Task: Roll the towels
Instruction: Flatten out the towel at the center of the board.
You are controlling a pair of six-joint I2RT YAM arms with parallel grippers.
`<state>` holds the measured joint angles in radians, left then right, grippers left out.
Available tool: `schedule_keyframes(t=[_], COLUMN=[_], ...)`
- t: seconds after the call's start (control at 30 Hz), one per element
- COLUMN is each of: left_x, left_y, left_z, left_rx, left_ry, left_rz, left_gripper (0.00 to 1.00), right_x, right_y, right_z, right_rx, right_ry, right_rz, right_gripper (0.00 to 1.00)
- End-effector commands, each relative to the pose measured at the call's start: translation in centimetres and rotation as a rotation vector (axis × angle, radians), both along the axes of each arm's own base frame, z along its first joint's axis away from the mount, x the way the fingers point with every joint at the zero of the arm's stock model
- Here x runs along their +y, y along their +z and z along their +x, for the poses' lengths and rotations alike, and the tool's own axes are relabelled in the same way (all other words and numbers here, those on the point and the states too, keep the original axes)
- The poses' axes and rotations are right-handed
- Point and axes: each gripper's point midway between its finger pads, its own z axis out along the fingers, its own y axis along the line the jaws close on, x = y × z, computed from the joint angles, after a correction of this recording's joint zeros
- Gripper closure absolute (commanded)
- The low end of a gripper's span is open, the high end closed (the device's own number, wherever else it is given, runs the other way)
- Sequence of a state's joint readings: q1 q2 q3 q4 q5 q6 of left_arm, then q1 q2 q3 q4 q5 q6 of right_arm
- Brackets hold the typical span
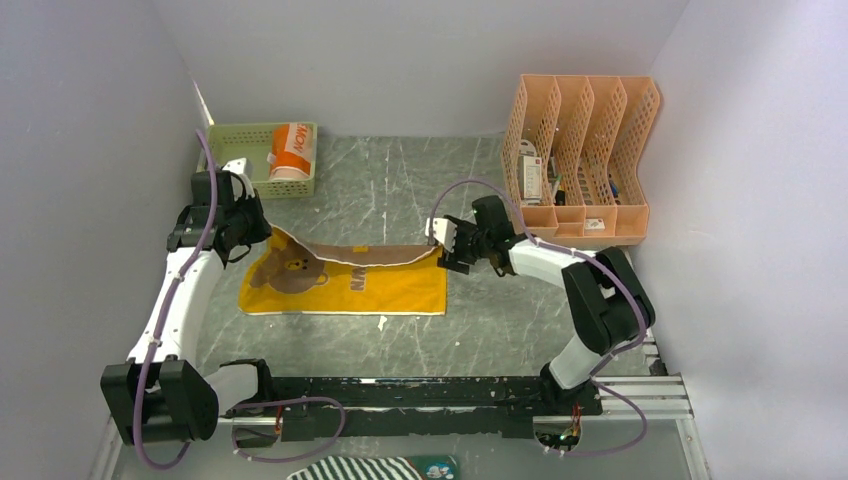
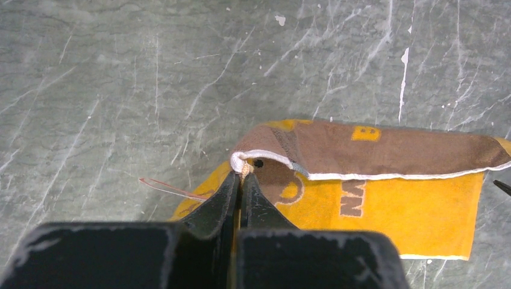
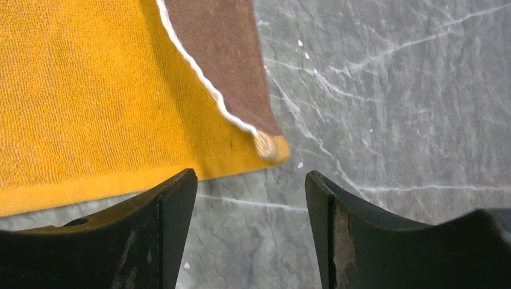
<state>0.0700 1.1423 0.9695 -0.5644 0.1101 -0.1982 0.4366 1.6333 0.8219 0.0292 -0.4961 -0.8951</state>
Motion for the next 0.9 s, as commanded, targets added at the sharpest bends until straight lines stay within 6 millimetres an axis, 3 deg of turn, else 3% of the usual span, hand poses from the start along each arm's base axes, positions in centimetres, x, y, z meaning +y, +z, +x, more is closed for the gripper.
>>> schedule_keyframes(t=[0.0, 0.23, 0.3, 0.37, 0.43, 0.5, 0.63, 0.73, 0.87], left_x=[-0.1, 0.2, 0.3, 0.5, 0.7, 0.9, 1.4, 1.1, 1.6], left_y=[1.5, 1.7, 1.8, 1.8, 1.7, 2.1, 4.2, 6.1, 7.7], left_z=[1.1, 1.0, 1.0, 1.1, 1.1, 1.3, 1.8, 1.5, 0.0], left_rx=[-0.057, -0.065, -0.073, -0.078, -0.076, -0.086, -0.141, -0.191, -0.238], left_ry=[-0.011, -0.001, 0.005, 0.011, 0.022, 0.033, 0.067, 0.072, 0.113], left_rz=[-0.015, -0.006, 0.000, 0.006, 0.011, 0.017, 0.012, -0.015, 0.001], left_gripper=[0.93, 0.93, 0.93, 0.93, 0.93, 0.93, 0.93, 0.93, 0.93], right_x=[1.5, 3.4, 3.5, 3.4, 3.2, 2.5, -0.8, -2.4, -3.3], right_y=[1.3, 1.2, 1.0, 1.1, 1.9, 4.1, 10.5, 14.9, 18.3], right_z=[1.4, 1.7, 1.4, 1.2, 1.0, 1.3, 3.2, 3.0, 1.9], right_rx=[-0.149, -0.173, -0.158, -0.151, -0.154, -0.195, -0.365, -0.430, -0.417], right_ry=[0.005, 0.043, 0.050, 0.055, 0.047, 0.003, -0.181, -0.283, -0.351], right_rz=[0.004, 0.009, 0.004, 0.002, 0.022, 0.076, 0.214, 0.287, 0.354], right_gripper=[0.34, 0.41, 0.57, 0.83, 1.00, 1.00, 1.00, 1.00, 1.00])
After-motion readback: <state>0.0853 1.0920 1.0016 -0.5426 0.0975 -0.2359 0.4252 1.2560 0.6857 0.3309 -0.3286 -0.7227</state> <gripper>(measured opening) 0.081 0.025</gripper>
